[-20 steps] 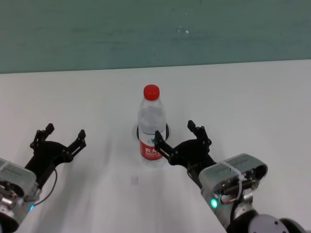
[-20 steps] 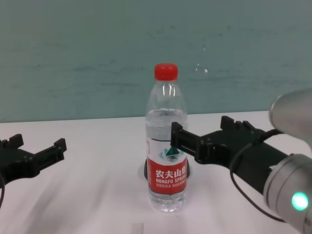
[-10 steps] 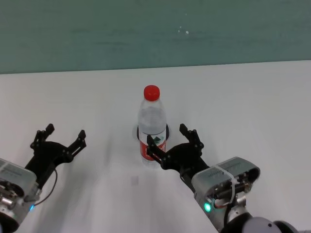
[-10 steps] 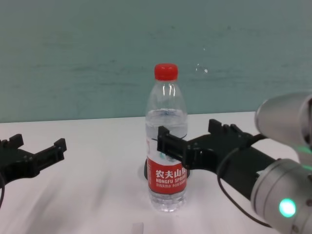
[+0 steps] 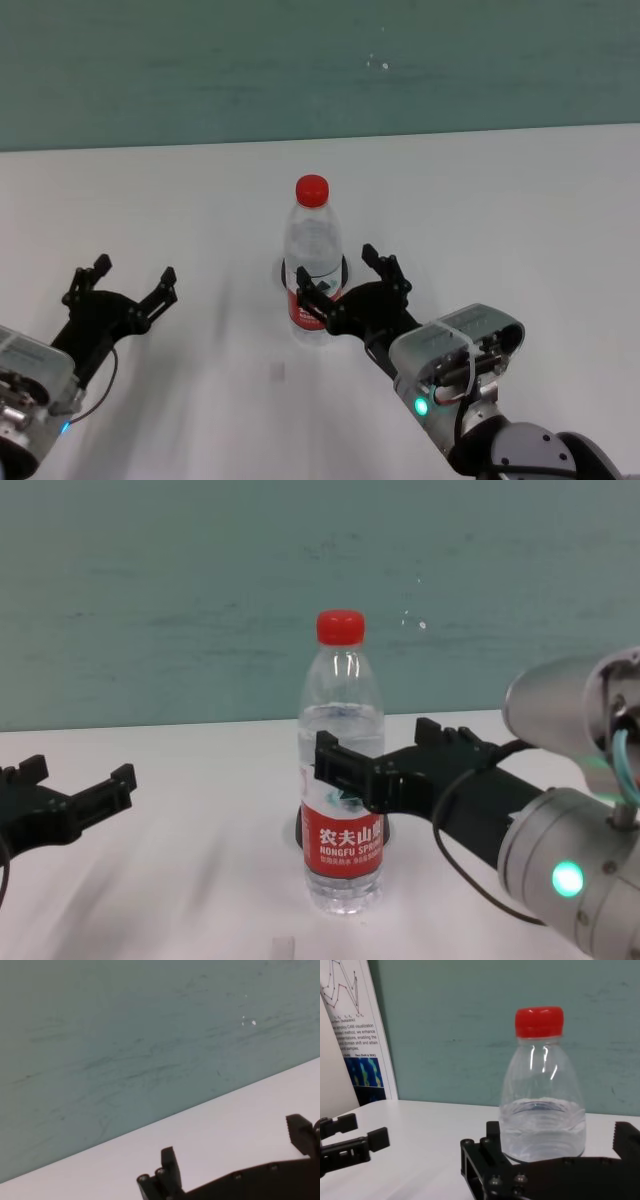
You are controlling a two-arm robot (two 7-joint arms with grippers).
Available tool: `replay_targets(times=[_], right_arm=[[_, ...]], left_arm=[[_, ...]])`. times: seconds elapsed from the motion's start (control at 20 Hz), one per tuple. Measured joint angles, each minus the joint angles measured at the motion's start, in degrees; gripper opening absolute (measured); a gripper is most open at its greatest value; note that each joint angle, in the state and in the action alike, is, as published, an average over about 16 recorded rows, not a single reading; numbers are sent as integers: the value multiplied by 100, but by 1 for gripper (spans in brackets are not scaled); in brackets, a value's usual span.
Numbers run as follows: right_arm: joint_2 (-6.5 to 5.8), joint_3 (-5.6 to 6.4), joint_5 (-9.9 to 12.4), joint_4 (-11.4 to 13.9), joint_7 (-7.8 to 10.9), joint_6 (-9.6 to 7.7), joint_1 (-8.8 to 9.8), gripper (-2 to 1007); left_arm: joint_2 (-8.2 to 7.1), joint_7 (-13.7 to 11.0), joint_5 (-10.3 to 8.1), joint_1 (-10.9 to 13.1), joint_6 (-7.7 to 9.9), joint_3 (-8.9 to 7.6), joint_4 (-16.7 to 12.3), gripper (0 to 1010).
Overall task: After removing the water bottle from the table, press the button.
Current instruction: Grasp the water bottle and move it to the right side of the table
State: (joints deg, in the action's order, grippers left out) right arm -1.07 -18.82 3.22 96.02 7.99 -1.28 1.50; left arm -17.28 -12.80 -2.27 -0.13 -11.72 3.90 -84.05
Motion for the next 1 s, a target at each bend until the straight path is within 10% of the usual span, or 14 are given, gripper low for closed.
replay_targets(times=[1.0], right_arm=[[-4,21,219,-542,72,-155,-414,1000]], left_arm=[[0,0,0,0,0,0,0,1003]])
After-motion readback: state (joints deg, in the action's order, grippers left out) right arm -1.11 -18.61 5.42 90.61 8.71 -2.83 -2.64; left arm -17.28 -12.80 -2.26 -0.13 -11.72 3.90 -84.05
